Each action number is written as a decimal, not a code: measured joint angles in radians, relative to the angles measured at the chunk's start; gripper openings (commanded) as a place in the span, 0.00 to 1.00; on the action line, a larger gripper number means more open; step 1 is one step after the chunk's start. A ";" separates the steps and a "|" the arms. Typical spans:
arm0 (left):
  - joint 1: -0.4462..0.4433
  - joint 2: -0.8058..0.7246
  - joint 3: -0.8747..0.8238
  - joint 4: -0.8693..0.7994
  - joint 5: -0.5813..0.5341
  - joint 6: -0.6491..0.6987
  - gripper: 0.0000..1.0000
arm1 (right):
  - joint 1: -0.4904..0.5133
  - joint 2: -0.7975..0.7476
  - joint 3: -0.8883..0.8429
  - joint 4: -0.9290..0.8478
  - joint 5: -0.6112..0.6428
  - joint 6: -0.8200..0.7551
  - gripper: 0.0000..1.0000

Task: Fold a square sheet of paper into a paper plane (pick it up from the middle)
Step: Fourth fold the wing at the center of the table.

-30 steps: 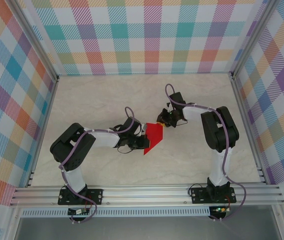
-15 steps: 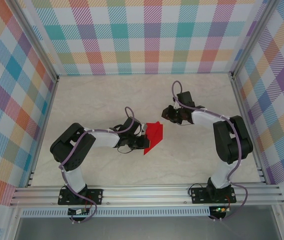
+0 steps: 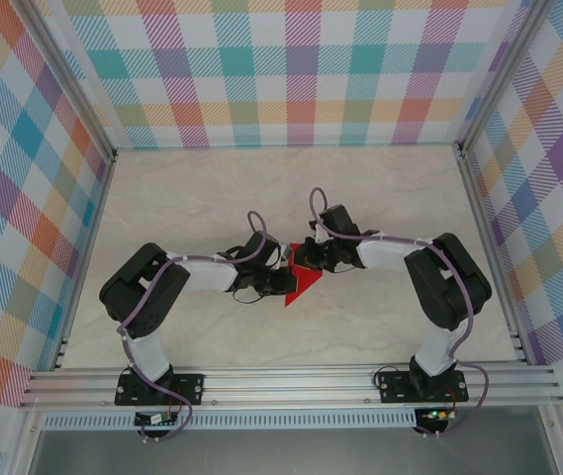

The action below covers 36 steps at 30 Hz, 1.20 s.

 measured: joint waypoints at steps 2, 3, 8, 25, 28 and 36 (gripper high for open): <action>0.000 0.000 0.000 0.000 0.000 0.000 0.00 | 0.003 0.023 -0.025 0.024 0.017 0.019 0.10; 0.000 0.000 0.000 0.000 0.000 0.000 0.00 | 0.003 0.031 -0.043 0.032 0.026 0.027 0.10; 0.000 0.000 0.000 0.000 0.000 0.000 0.00 | -0.002 0.040 -0.072 0.073 0.021 0.051 0.10; 0.000 0.001 -0.002 0.005 0.000 0.000 0.00 | -0.116 0.075 -0.003 0.047 0.055 -0.018 0.13; 0.000 0.002 -0.002 0.007 0.001 0.000 0.00 | -0.121 0.087 0.013 0.042 0.048 -0.036 0.14; 0.000 0.002 -0.002 0.009 0.000 0.000 0.00 | -0.151 0.126 0.062 0.032 0.011 -0.040 0.14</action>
